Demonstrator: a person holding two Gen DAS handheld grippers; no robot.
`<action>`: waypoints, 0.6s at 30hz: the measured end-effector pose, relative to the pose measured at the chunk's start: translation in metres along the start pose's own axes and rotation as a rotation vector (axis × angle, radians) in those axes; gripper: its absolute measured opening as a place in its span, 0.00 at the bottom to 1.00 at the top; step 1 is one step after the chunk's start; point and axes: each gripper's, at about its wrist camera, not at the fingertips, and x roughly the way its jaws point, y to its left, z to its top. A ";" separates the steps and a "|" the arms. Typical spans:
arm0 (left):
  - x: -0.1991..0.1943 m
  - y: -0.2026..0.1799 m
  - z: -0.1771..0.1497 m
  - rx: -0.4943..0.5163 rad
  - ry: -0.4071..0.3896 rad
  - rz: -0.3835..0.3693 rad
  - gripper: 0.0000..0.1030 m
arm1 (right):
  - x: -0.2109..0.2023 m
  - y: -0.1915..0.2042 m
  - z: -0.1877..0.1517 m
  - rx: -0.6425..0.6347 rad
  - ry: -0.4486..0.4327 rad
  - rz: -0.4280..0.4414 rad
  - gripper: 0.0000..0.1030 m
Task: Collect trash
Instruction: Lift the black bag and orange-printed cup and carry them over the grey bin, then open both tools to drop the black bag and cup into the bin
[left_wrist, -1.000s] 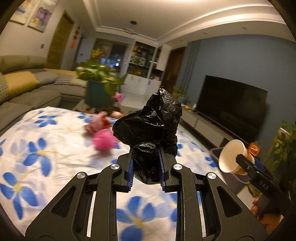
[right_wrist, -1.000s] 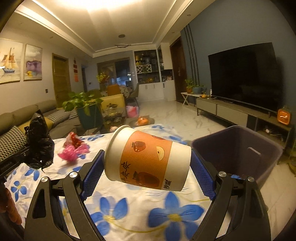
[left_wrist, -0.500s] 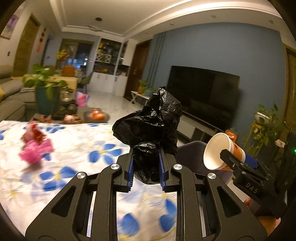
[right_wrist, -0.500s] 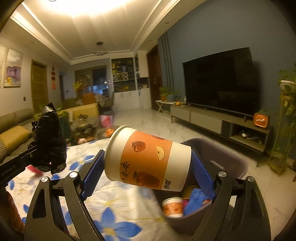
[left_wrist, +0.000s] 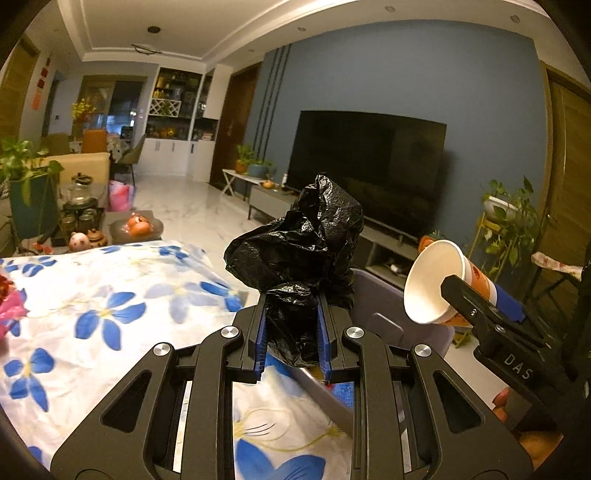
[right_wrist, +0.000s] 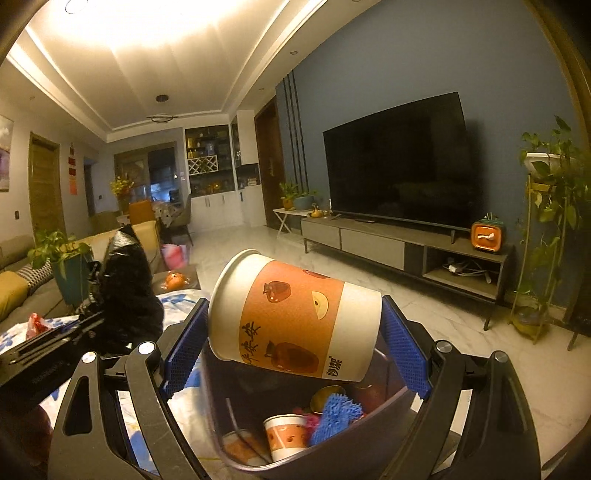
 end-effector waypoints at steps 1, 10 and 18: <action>0.003 0.001 -0.001 0.002 0.003 -0.002 0.20 | 0.001 -0.001 -0.001 -0.001 0.001 -0.004 0.83; 0.034 -0.007 -0.011 0.003 0.052 -0.046 0.20 | 0.006 -0.006 -0.001 0.013 0.007 -0.018 0.84; 0.052 -0.013 -0.015 0.002 0.083 -0.057 0.21 | 0.012 -0.005 -0.001 0.024 0.011 -0.020 0.84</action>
